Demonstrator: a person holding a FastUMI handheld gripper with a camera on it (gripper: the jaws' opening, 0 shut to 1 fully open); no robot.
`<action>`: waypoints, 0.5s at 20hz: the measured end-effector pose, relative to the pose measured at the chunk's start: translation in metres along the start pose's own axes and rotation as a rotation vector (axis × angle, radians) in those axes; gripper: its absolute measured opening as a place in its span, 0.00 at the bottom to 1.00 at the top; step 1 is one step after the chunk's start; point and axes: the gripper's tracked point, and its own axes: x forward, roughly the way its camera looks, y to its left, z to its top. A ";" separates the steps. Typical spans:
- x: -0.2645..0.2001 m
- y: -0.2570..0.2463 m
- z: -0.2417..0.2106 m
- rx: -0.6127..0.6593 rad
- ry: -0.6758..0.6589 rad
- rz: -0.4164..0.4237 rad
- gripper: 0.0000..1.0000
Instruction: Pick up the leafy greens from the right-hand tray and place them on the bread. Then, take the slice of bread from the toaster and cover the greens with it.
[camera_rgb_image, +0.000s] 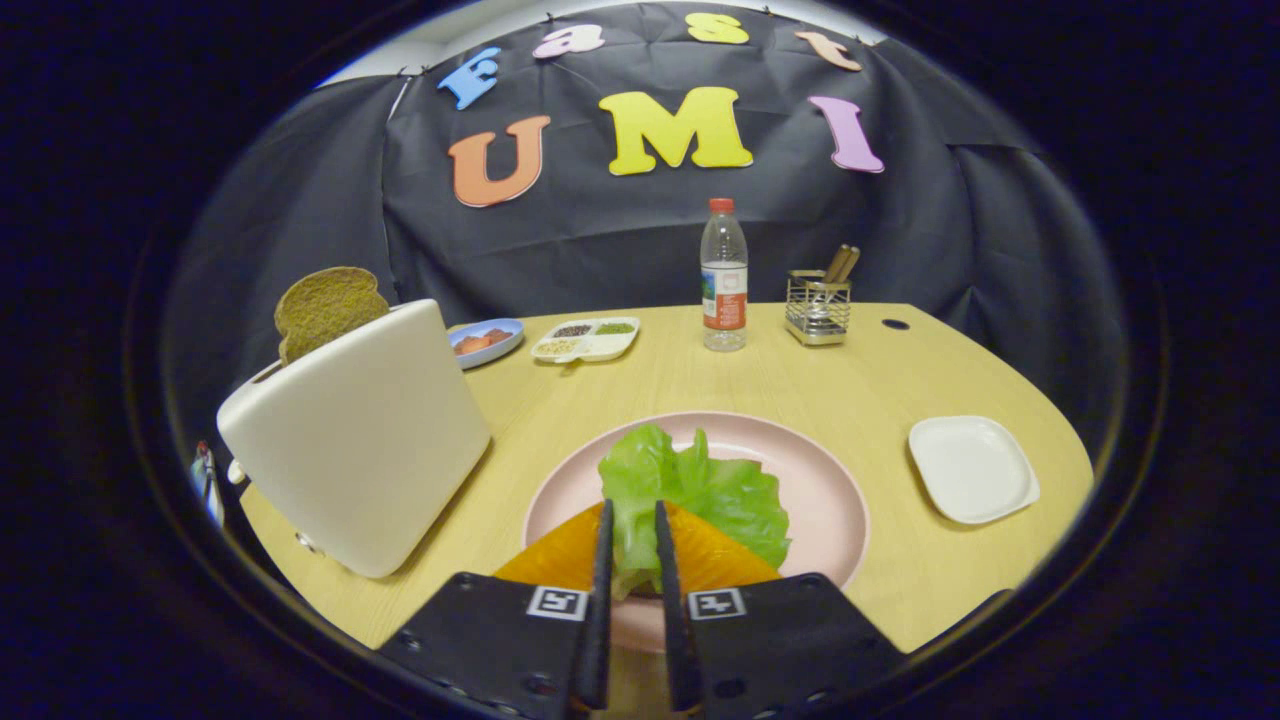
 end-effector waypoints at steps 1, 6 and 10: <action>0.002 -0.001 -0.001 0.002 0.006 -0.002 0.30; -0.001 0.000 -0.002 0.029 0.024 0.012 0.52; -0.015 0.000 0.013 0.036 0.002 0.016 0.79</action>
